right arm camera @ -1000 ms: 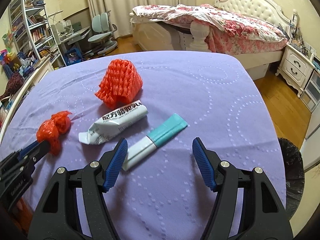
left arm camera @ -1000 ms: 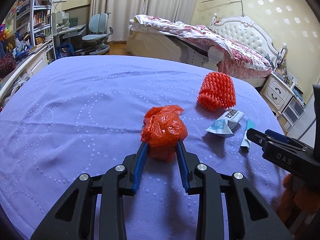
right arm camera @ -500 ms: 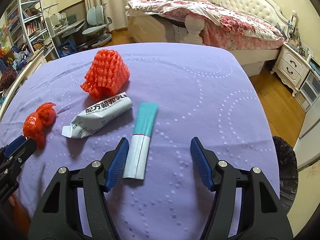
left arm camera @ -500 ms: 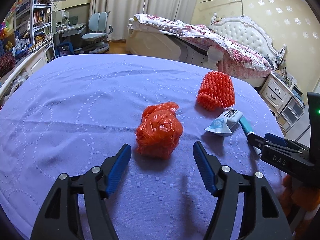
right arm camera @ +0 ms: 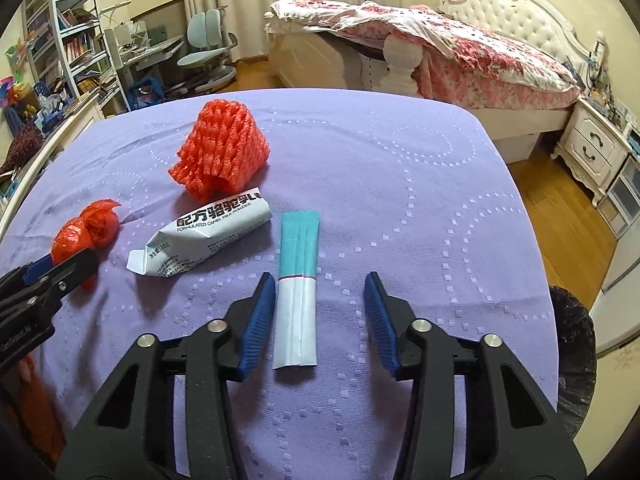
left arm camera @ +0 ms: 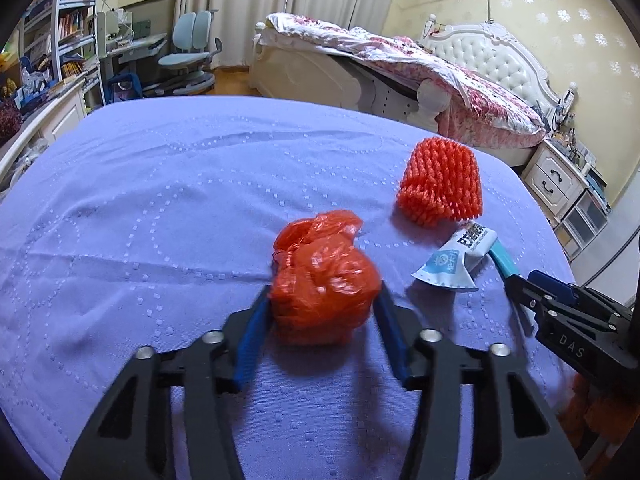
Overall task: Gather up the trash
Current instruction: 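Grasp the red plastic bag with the left tool while the right tool grasps the teal-and-white tube, then carry both items over the black bin and open both tools to drop them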
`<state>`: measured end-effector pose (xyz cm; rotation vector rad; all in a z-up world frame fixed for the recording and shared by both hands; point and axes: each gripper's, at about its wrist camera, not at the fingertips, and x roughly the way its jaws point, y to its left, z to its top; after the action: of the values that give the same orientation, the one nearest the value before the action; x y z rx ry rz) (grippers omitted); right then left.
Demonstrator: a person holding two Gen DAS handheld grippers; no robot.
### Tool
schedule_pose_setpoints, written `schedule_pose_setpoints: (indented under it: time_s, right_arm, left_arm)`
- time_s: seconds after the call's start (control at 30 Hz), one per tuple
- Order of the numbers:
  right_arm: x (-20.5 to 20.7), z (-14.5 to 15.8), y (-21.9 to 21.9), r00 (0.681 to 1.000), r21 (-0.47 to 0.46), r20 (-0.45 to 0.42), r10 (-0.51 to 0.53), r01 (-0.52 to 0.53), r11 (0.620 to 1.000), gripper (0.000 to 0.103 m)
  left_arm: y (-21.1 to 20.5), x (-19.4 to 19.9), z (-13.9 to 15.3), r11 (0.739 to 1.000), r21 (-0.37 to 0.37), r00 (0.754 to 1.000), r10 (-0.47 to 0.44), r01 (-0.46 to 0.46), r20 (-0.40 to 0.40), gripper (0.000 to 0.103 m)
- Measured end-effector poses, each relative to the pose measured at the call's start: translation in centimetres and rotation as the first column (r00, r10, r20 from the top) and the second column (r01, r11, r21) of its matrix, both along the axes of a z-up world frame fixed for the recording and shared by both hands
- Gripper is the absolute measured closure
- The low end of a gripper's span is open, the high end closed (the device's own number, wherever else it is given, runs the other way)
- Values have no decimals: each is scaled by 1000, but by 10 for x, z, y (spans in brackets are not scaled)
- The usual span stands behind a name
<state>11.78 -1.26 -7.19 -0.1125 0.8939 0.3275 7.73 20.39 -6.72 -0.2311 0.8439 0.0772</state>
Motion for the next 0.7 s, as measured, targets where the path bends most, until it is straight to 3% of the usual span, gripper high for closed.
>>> schedule_pose_setpoints:
  time_s: [0.23,0.7]
  right_arm:
    - [-3,1,-3,1000,13,-4,13,-13,1000,85]
    - [-31,8,-23,1000,41,13,7,-8,999,86]
  left_arm:
    - [-3,-8,2,1000,11,1000,-17,17,17,62]
    - [-20,-30,8,999,8,998,-33,33,44,63]
